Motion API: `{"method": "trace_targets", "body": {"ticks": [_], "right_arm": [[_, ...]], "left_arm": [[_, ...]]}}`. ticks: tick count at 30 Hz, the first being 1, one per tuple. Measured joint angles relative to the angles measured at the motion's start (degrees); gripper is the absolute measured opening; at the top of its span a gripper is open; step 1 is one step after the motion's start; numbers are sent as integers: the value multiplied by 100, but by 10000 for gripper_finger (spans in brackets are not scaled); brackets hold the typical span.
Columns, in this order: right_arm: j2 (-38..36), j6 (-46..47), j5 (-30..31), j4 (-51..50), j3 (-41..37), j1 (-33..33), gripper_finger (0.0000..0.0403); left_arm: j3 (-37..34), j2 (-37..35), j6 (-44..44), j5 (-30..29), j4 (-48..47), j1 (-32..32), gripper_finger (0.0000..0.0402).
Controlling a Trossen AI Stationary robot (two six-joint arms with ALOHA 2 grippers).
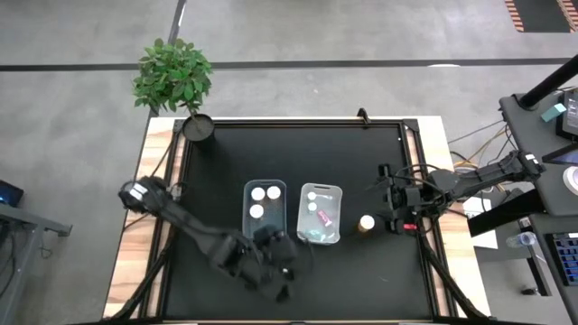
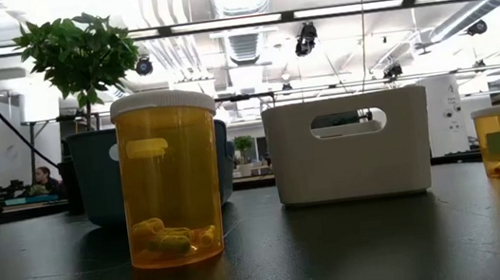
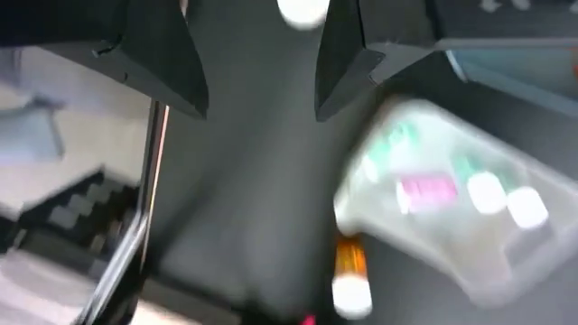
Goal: Pick and place medicine bottles into bin by pill shape (circle, oval)
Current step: Put the orange capsule bottle into the blue bin
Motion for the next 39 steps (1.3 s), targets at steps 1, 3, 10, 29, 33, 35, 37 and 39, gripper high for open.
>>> {"method": "trace_targets", "body": {"ticks": [1,3,10,29,33,35,37,39], "right_arm": [[0,0,0,1,0,0,231],[0,-4,-2,3,0,0,231],[0,-133,0,93,0,-4,231],[1,-249,2,91,0,-4,231],[2,-254,2,90,0,-4,231],[0,-251,2,90,0,-4,231],[0,-249,2,88,0,-4,231],[5,-230,2,88,0,-4,231]], "left_arm": [[0,116,-192,84,-127,-77,187],[0,305,-531,296,-468,-225,187],[-15,885,-721,515,-1040,-361,187],[-467,1144,324,861,-716,-159,305],[-670,1142,314,858,-241,-159,306],[-722,1142,337,857,-190,-158,306],[-793,1140,333,868,-67,-148,306],[-887,1137,316,910,-33,-143,306]]}}
